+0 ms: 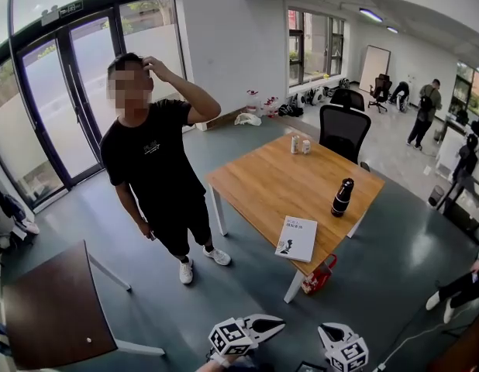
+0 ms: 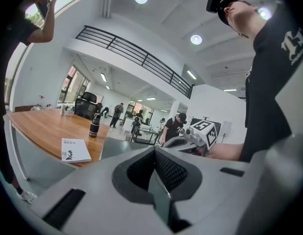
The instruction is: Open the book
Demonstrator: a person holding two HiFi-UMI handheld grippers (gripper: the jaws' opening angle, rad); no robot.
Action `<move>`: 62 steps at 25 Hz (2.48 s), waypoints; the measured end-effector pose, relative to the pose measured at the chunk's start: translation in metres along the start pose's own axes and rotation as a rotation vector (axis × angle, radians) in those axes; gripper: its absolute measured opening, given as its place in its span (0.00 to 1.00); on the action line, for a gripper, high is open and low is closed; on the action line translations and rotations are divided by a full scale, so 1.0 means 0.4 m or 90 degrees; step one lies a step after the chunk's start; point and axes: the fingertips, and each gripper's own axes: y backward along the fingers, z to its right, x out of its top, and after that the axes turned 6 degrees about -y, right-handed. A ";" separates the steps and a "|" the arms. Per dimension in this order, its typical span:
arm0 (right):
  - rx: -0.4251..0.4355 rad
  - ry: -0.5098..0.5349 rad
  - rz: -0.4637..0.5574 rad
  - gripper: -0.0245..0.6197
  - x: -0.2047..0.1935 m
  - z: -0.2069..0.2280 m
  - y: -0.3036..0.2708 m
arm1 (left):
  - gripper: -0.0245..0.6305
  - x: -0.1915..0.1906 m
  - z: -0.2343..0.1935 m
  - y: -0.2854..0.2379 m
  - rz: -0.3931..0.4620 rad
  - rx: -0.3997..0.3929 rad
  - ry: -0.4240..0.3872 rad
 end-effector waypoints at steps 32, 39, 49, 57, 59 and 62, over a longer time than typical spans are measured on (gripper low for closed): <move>-0.026 0.015 0.037 0.02 0.389 0.217 -0.420 | 0.05 0.151 -0.615 0.025 -0.005 0.041 -0.029; -0.026 -0.024 0.031 0.02 0.350 0.323 -0.416 | 0.05 0.137 -0.669 -0.052 -0.032 0.067 -0.032; 0.023 -0.030 0.044 0.01 0.370 0.560 -0.395 | 0.05 0.197 -0.718 -0.287 -0.063 0.102 -0.045; 0.045 -0.056 0.048 0.02 0.323 0.720 -0.359 | 0.05 0.241 -0.759 -0.401 -0.064 0.153 -0.061; 0.050 -0.054 0.048 0.02 0.319 0.753 -0.355 | 0.05 0.248 -0.762 -0.424 -0.065 0.162 -0.063; 0.061 -0.049 0.048 0.02 0.320 0.794 -0.353 | 0.05 0.251 -0.760 -0.464 -0.064 0.169 -0.061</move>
